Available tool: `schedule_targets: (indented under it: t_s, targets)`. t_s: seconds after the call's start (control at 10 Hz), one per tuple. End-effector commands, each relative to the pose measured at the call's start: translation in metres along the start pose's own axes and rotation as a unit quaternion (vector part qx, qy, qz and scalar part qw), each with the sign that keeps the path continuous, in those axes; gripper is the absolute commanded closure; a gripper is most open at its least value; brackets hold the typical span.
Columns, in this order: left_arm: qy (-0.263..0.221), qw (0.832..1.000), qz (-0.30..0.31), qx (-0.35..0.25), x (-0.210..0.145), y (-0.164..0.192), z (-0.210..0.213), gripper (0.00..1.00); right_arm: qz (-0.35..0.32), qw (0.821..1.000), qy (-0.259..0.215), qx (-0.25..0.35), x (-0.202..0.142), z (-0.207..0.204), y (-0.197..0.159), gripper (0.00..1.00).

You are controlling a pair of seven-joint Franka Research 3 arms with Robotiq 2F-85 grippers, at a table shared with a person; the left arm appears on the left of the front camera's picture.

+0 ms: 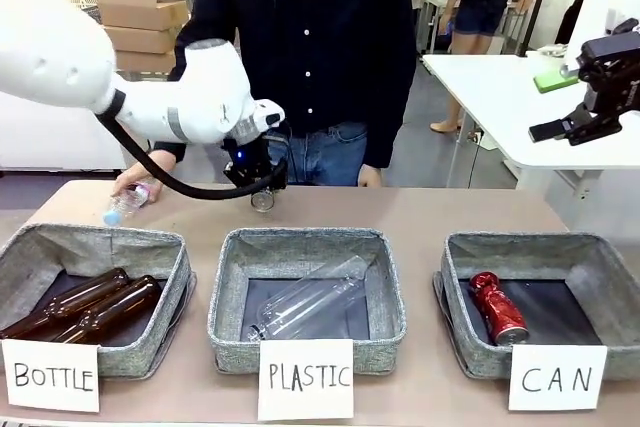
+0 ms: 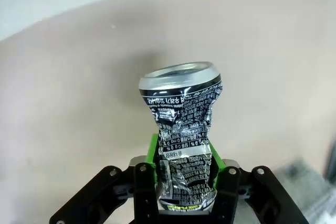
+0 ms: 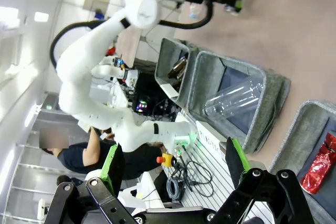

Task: Sort the can waste into the basket.
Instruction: Pick up the can waste from the table and place it in the right Fabric basket.

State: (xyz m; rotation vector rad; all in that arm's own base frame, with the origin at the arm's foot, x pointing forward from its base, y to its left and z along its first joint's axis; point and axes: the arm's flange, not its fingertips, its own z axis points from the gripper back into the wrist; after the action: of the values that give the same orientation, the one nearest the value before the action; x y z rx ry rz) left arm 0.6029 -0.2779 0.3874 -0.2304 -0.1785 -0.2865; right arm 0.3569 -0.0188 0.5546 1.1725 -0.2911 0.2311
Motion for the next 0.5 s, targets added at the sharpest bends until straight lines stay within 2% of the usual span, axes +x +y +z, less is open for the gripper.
schedule_targets:
  t_s: [0.0,0.1,0.2,0.3,0.4]
  targets:
    - [0.037,0.992,-0.061,-0.103,-0.085,0.006,0.121,1.00,0.012,1.000,0.001,-0.001,0.000,0.001,-0.001,0.00]
    - [0.030,0.980,-0.102,-0.169,-0.132,0.013,0.174,1.00,0.012,1.000,0.001,-0.001,0.000,0.001,-0.001,0.00]
    - [0.018,0.968,-0.138,-0.210,-0.174,0.022,0.208,1.00,0.012,1.000,0.001,-0.001,0.000,0.001,-0.001,0.00]
    - [-0.001,0.952,-0.182,-0.246,-0.217,0.030,0.232,1.00,0.012,1.000,0.001,-0.001,0.000,0.001,-0.001,0.00]
    - [-0.039,0.942,-0.207,-0.262,-0.251,0.035,0.242,1.00,0.012,1.000,0.001,-0.001,0.000,0.001,-0.001,0.00]
